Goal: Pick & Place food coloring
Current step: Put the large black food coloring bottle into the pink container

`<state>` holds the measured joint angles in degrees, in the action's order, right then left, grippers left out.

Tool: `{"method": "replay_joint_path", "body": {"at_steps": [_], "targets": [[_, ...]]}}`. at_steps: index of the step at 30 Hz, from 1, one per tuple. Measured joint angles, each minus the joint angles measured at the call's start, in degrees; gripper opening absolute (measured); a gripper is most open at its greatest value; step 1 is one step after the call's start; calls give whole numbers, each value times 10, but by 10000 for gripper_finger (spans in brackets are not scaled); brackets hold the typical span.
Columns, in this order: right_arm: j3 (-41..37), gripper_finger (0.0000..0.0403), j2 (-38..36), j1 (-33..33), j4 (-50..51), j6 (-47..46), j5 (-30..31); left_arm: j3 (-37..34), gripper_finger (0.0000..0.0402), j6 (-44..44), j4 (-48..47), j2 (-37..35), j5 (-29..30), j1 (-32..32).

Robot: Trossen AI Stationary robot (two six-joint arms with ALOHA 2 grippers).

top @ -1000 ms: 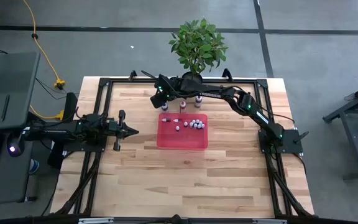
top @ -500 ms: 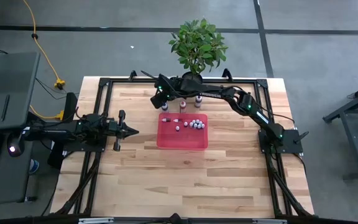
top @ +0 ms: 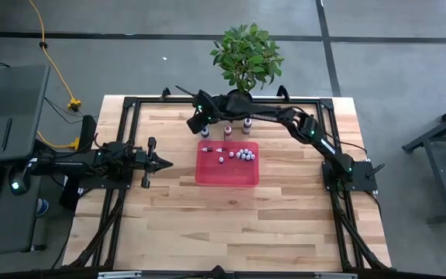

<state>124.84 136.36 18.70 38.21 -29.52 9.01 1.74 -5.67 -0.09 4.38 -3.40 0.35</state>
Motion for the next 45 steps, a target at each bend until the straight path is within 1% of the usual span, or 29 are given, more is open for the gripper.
{"method": "replay_joint_path", "body": {"at_steps": [7, 18, 26, 30, 35, 40, 45], "targets": [[0, 116, -18, 0, -5, 1, 1, 0, 0, 0, 0, 0, 0, 0], [0, 116, -77, -11, -45, 35, -1, 0, 0, 0, 0, 0, 0, 0], [0, 116, -121, -35, -58, 56, -8, 0, 0, 0, 0, 0, 0, 0], [0, 116, -142, -49, -59, 56, -20, 0, 0, 0, 0, 0, 0, 0], [0, 116, -172, -68, -60, 56, -21, 0, 0, 0, 0, 0, 0, 0], [0, 116, -203, -95, -39, 56, -32, 0, 0, 0, 0, 0, 0, 0], [0, 116, -229, -132, 22, 52, -36, 0, 0, 0, 0, 0, 0, 0]]}}
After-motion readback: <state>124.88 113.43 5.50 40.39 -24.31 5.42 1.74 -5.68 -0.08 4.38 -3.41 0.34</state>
